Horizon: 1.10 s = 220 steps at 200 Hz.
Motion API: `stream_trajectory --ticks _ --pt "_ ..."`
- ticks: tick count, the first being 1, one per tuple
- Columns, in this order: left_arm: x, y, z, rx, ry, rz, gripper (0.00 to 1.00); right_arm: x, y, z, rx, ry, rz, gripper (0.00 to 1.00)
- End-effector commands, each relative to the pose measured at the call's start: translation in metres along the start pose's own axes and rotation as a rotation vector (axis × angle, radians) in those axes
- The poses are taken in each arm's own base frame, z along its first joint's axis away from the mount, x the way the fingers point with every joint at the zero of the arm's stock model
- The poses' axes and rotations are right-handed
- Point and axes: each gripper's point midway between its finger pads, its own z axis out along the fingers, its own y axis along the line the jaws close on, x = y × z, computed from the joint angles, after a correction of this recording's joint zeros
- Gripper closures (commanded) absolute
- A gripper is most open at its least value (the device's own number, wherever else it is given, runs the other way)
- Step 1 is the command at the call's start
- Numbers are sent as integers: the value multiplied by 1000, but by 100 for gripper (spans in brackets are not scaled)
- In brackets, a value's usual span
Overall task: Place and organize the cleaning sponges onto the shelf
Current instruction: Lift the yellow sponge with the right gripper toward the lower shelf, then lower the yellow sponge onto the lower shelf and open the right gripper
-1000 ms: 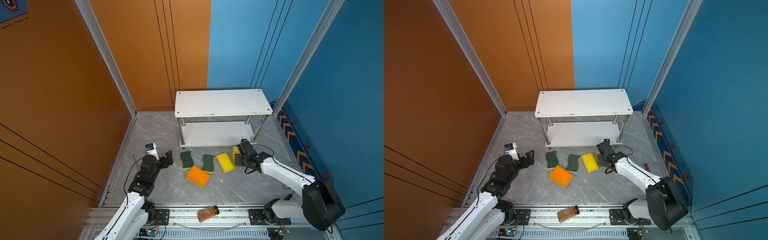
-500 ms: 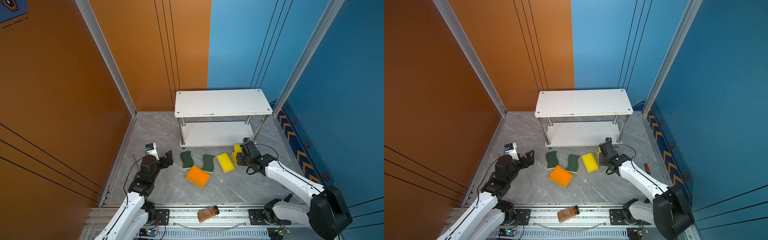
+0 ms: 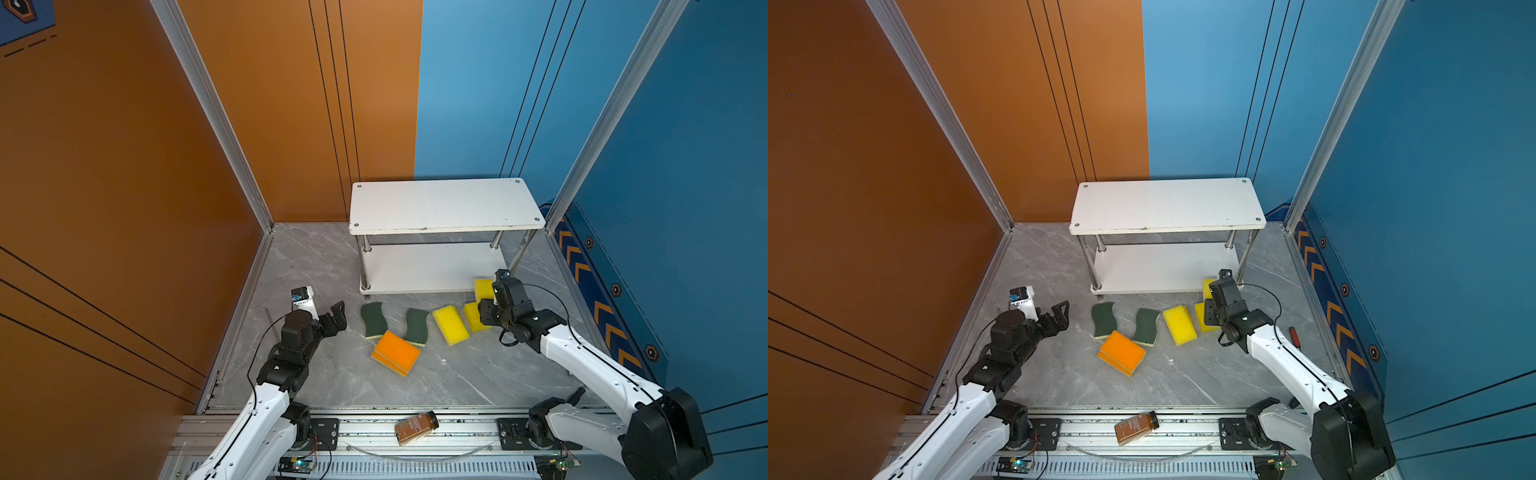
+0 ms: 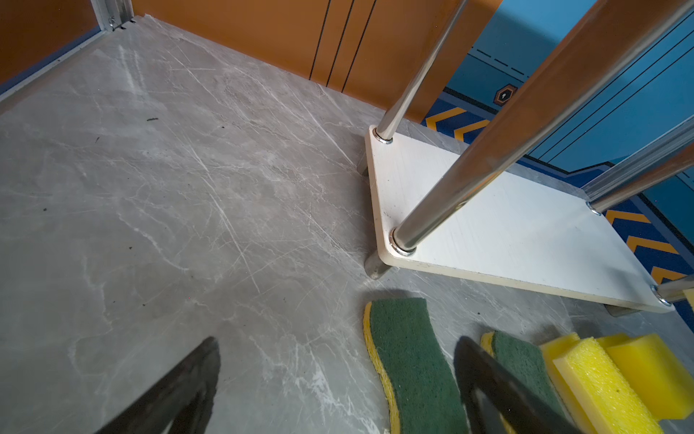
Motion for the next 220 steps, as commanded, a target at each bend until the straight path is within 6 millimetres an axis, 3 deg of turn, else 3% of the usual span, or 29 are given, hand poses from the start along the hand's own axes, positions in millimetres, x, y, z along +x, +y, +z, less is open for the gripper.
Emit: stream_trajectory --ticks 1,144,220 --pt "2 0 0 11 1 -16 2 -24 4 0 -29 -39 -22 45" --pt "2 1 -1 13 9 -28 2 -82 -5 42 -25 -85 -67 44" --pt "-1 2 -1 3 7 -38 2 -80 -8 75 -43 -50 -46 44"
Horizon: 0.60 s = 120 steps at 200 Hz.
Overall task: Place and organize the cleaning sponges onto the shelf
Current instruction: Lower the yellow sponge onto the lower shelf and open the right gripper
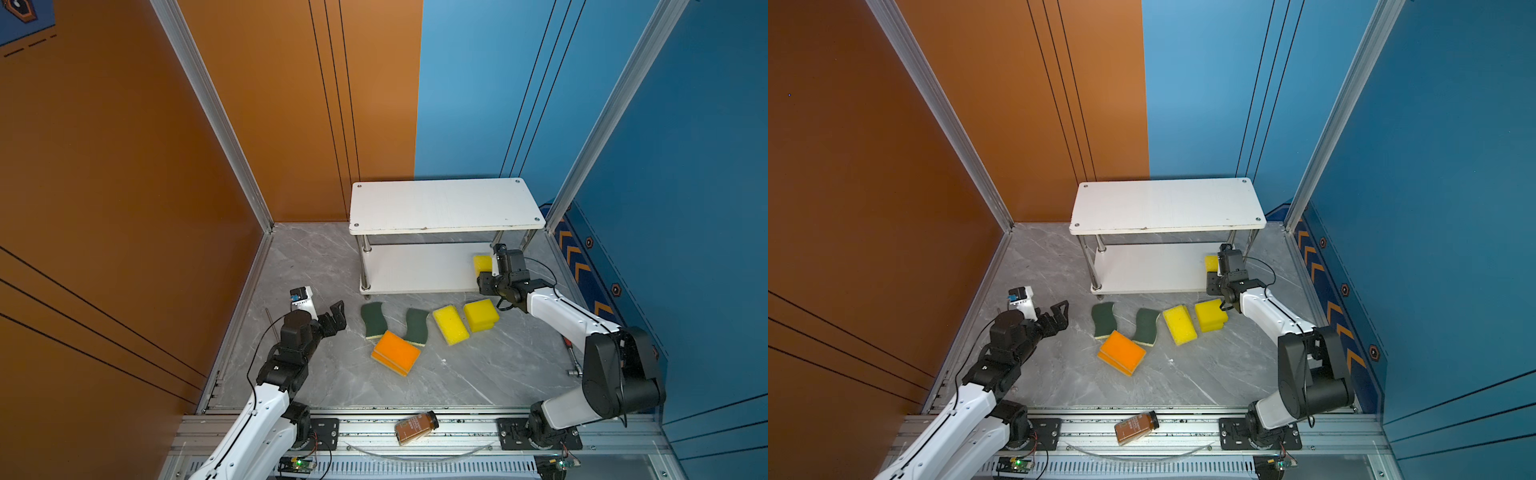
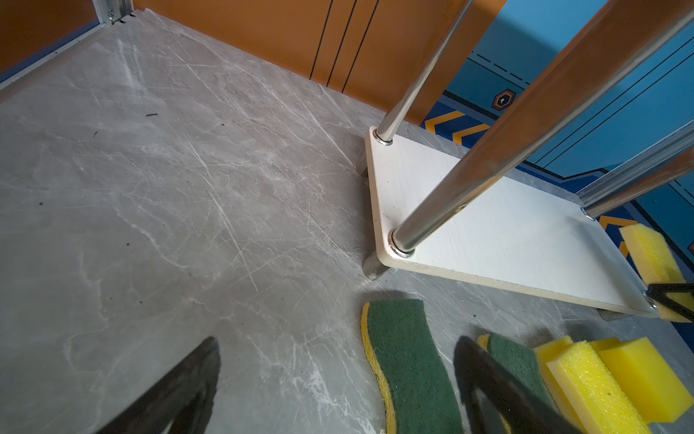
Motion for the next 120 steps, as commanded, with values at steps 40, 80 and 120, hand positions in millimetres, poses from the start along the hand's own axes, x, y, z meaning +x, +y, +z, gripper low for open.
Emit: stream_trajectory --ticks 40,80,120 --pt "2 2 0 -5 13 -21 2 -20 6 6 -28 -46 -18 44" --pt "2 3 2 -6 17 -25 2 -23 7 10 -29 -56 -7 43" --pt "3 3 2 -6 21 -24 2 -19 8 20 -15 -37 -10 43"
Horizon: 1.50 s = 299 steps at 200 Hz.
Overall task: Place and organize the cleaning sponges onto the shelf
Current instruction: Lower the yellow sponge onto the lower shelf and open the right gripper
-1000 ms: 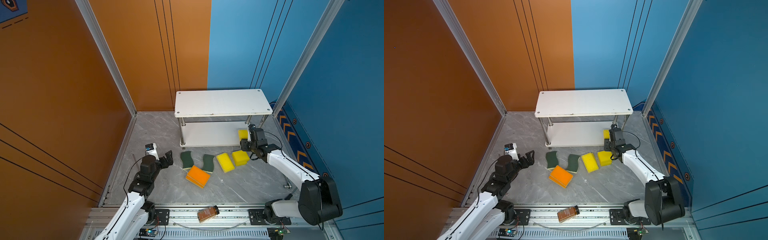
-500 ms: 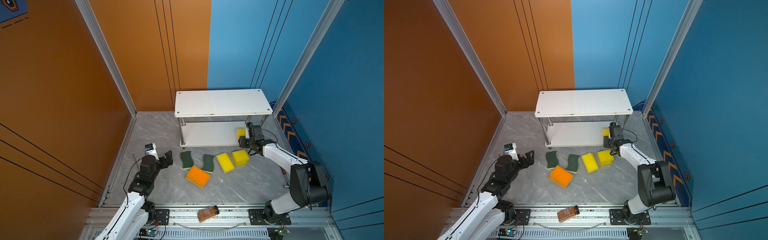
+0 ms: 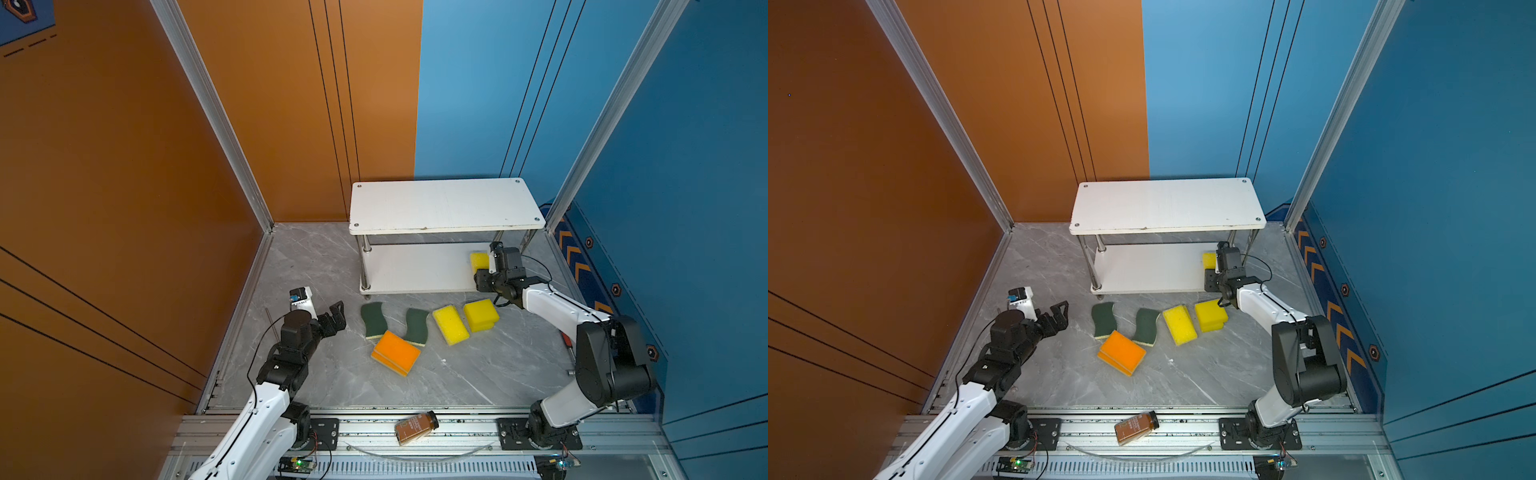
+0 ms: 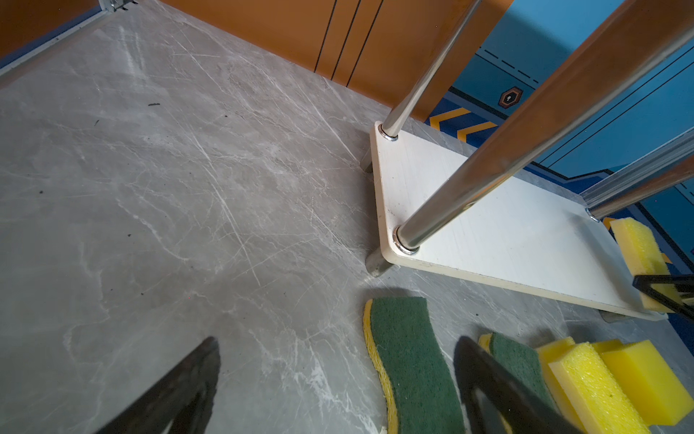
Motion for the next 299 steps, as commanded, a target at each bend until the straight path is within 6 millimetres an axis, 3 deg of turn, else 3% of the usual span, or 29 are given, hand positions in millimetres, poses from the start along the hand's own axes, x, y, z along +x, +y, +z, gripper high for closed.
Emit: stream_trajectory --ticks 1,157,299 --pt "0 1 0 3 7 -9 2 -9 3 4 3 -19 -6 43" --pt "0 3 -2 -5 7 -8 2 -5 2 21 27 8 -28 40" --pt "1 5 -3 -9 9 -11 2 0 -11 19 95 35 -42 38"
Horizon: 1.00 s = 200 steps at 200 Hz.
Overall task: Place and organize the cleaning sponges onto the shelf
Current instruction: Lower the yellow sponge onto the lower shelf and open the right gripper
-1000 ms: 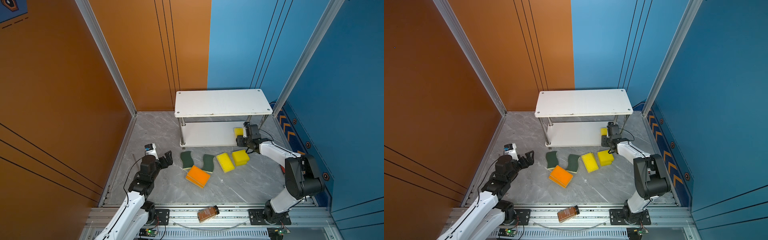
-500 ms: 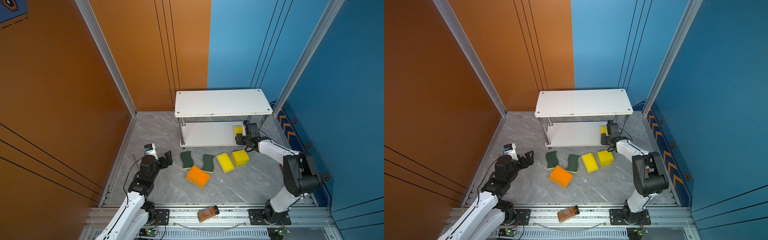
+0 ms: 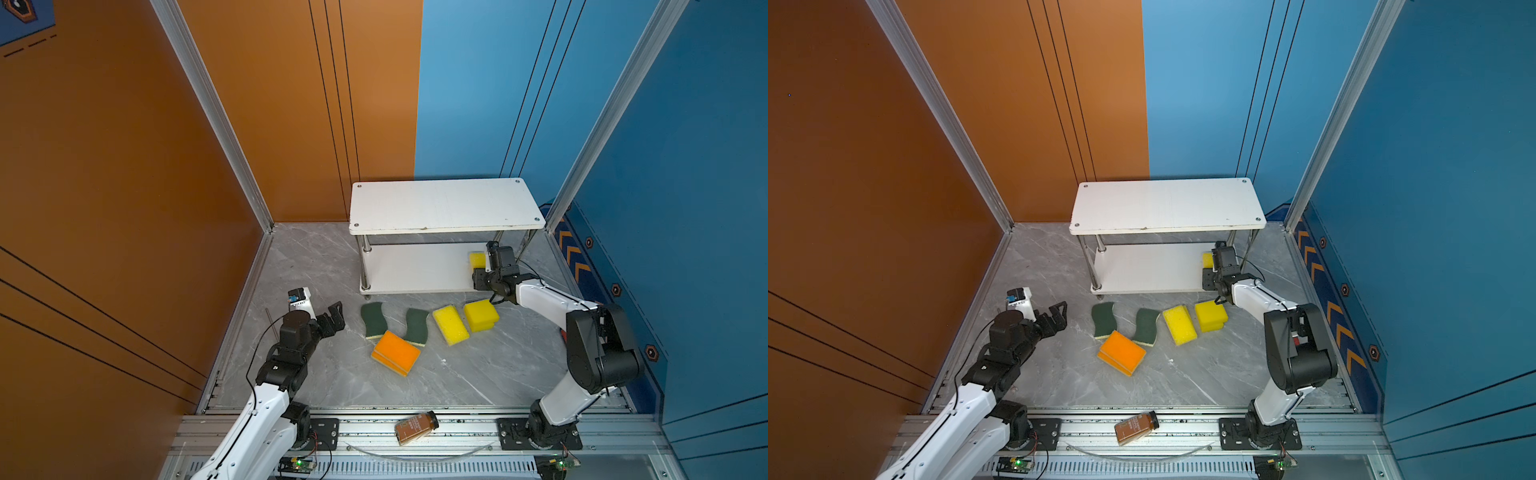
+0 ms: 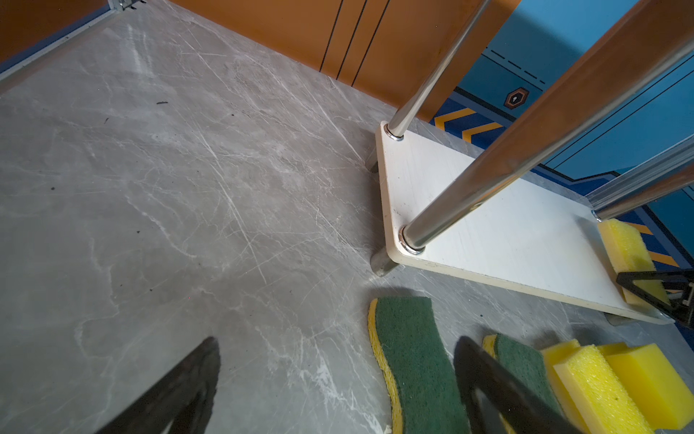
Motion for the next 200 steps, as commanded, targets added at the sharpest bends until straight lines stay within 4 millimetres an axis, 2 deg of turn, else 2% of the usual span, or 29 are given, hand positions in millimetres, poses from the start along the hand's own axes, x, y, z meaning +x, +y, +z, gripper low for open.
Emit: stream_trajectory --ticks 1,65,200 --pt "1 1 -1 3 9 -6 2 1 -6 2 40 25 -25 38" --pt "1 1 -1 2 8 -7 2 6 -8 3 43 50 -26 29" --pt "1 2 -3 1 5 -9 2 -1 -3 0 47 30 -18 23"
